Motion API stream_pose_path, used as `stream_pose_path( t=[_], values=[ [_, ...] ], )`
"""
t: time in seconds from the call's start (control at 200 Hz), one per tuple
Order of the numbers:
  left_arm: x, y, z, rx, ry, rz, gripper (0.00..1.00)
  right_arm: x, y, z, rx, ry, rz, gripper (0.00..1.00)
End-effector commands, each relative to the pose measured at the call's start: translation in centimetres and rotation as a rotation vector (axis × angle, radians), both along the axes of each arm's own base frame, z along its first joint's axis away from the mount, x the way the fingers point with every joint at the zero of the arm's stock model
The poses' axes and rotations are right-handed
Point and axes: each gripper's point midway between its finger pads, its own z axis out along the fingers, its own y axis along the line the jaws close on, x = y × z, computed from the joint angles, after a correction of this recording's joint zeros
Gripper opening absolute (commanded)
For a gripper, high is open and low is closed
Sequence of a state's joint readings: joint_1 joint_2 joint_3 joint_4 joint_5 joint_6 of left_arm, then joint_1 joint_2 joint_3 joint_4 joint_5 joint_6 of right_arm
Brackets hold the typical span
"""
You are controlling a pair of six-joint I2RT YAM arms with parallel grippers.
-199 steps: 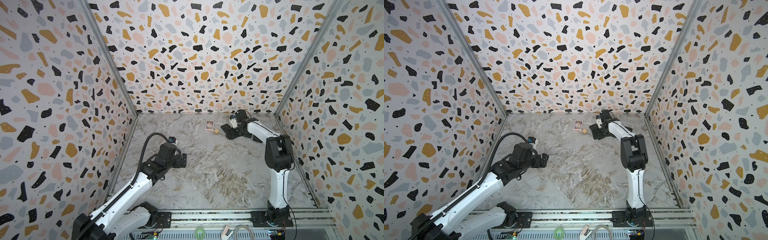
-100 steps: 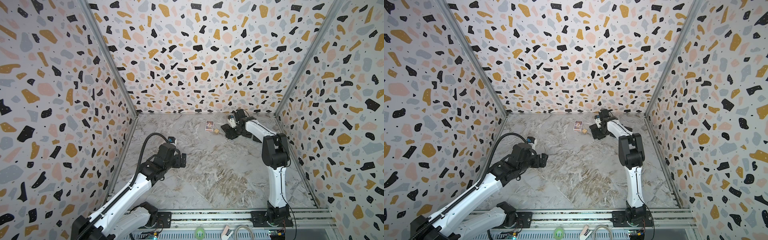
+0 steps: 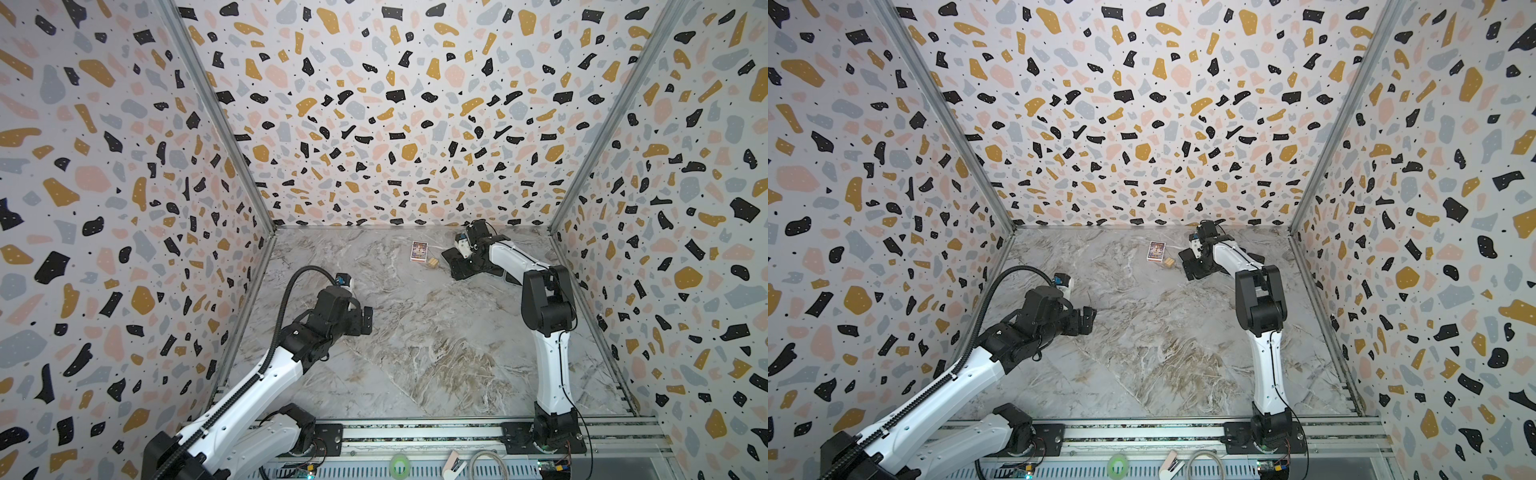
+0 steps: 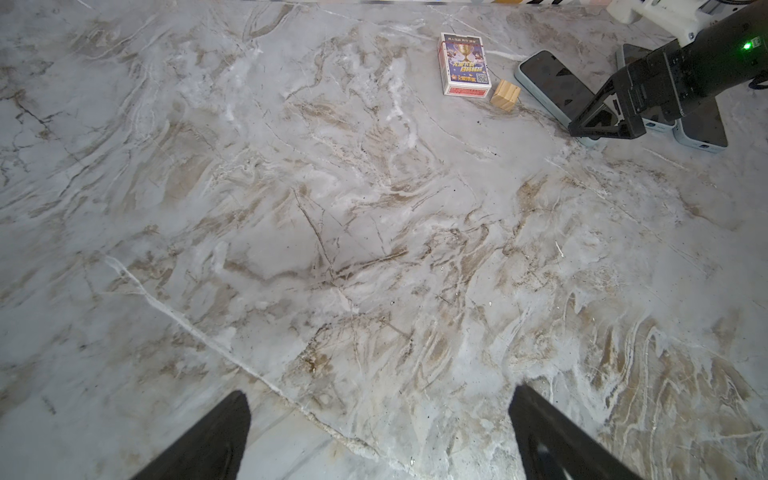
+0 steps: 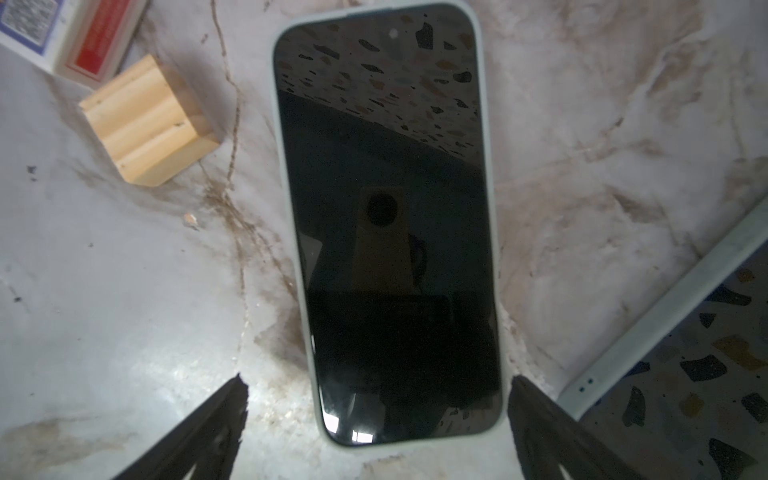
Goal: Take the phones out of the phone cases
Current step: 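Lower the right gripper and grip the phone's near end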
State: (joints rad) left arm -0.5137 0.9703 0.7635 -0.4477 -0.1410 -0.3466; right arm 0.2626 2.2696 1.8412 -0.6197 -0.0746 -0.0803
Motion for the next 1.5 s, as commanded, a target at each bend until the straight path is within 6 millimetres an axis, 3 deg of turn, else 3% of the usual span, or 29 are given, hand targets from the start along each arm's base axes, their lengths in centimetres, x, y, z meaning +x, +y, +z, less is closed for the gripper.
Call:
stream_pose_path(
  t=[0.0, 1.497],
  values=[
    [0.2, 0.0, 0.4, 0.008, -0.034, -0.007, 0.99, 0.7, -0.6, 1.3, -0.008, -0.029, -0.006, 0.99],
    [0.1, 0.2, 0.8, 0.004, -0.049, 0.0, 0.99, 0.7, -0.3, -1.5, 0.024, 0.006, 0.003, 0.98]
  ],
)
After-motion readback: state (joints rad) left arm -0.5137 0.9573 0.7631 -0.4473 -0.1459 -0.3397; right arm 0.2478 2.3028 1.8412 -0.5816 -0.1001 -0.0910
